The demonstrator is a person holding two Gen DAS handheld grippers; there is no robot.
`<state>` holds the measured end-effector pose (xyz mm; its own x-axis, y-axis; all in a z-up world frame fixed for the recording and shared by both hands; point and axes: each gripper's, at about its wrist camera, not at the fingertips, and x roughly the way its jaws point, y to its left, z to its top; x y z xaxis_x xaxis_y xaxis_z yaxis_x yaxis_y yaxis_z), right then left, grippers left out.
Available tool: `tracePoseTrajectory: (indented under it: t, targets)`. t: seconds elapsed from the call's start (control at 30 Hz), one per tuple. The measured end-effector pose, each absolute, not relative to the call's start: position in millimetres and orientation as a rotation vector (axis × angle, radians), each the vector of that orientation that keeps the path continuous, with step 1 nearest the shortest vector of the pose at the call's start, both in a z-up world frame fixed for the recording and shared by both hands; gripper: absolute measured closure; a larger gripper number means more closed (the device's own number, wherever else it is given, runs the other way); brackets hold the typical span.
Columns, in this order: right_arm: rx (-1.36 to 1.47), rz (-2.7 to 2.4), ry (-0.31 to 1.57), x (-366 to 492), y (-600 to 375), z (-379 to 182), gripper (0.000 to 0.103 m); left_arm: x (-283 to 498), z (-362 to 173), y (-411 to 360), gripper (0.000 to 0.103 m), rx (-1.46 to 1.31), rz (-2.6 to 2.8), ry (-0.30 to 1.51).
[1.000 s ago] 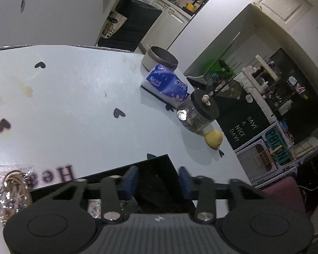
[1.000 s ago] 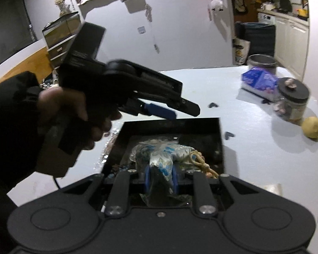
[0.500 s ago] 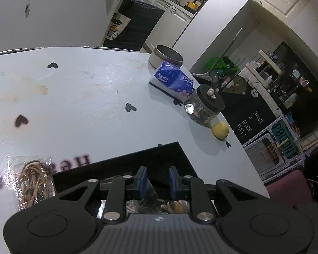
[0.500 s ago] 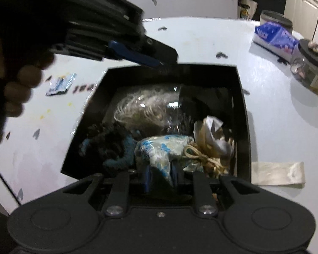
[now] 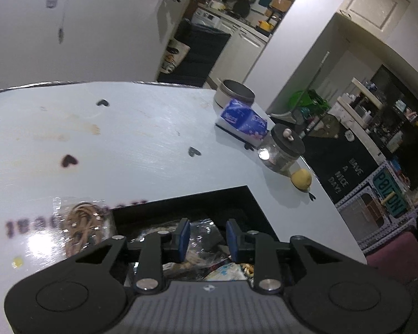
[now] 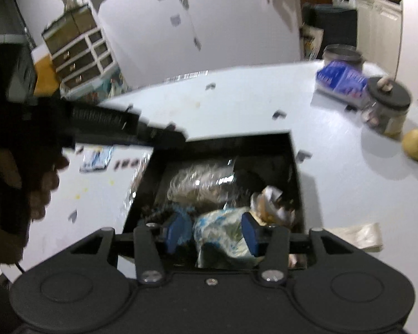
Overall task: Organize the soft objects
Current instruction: 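Withdraw both tools from the box toward the remaining items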
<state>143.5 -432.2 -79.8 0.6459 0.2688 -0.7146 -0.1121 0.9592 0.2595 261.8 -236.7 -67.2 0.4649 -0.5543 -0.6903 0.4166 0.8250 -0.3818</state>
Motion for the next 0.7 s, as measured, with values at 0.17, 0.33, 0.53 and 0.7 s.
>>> tracePoseTrajectory:
  t: [0.17, 0.33, 0.53, 0.7]
  targets:
    - [0.210, 0.166, 0.765, 131.0, -443.0, -65.7, 0.053, 240.6, -59.0, -220.8, 0.054, -0.171, -0.537, 0.875]
    - [0.224, 0.127, 0.721, 120.6, -452.6, -64.1, 0.045, 217.3, -55.6, -207.2, 0.023, -0.170, -0.467, 0.850]
    - [0.190, 0.097, 0.707, 112.1, -453.7, -65.6, 0.028, 190.8, -54.1, -196.5, 0.000, -0.157, -0.391, 0.822]
    - [0.152, 0.071, 0.693, 107.8, -450.4, -65.5, 0.015, 175.7, -57.2, -186.6, 0.000, -0.159, -0.335, 0.803]
